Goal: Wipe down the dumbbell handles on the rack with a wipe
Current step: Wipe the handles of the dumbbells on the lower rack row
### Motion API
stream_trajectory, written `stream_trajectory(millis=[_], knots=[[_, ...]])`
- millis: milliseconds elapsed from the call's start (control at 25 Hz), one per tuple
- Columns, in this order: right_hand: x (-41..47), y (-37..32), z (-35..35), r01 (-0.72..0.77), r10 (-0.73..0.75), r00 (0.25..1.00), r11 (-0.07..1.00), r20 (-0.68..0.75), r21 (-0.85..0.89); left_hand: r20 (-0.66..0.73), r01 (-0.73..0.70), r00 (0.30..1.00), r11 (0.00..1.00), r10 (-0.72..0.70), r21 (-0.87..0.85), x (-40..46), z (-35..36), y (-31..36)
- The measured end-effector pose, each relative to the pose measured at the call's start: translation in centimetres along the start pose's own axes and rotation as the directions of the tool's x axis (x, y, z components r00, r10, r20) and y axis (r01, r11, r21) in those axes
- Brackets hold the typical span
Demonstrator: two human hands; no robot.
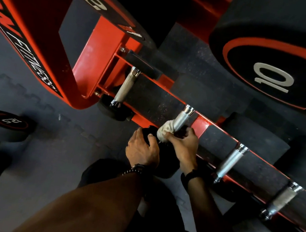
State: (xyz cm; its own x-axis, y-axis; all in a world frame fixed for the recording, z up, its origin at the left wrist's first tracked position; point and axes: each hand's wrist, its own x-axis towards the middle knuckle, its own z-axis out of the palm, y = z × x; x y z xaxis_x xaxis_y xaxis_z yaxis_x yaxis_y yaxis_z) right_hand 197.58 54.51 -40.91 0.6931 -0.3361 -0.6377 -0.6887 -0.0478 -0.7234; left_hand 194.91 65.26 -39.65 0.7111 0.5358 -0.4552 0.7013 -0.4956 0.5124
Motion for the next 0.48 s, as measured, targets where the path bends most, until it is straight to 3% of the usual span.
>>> stream_trajectory(millis=[80, 200, 400, 480], knots=[[1.6, -1.1, -0.6, 0.078, -0.076, 0.980, 0.997, -0.186, 0.007, 0.010, 0.014, 1.000, 1.000, -0.014, 0.006, 0.0, 0.1, -0.1], [2.8, -2.5, -0.1, 0.155, -0.053, 0.955, 0.928, -0.292, 0.339, 0.018, 0.023, 1.000, 1.000, -0.023, 0.004, 0.0, 0.2, -0.1], [3.2, -2.2, 1.4, 0.031, 0.204, 0.895, 0.858, -0.397, 0.512, 0.012, 0.015, 1.000, 1.000, -0.015, -0.008, -0.1, 0.0, 0.1], [4.9, -2.4, 1.4, 0.023, 0.239, 0.870, 0.854, -0.431, 0.520, 0.008, 0.011, 1.000, 1.000, -0.011, -0.016, -0.2, -0.1, 0.1]])
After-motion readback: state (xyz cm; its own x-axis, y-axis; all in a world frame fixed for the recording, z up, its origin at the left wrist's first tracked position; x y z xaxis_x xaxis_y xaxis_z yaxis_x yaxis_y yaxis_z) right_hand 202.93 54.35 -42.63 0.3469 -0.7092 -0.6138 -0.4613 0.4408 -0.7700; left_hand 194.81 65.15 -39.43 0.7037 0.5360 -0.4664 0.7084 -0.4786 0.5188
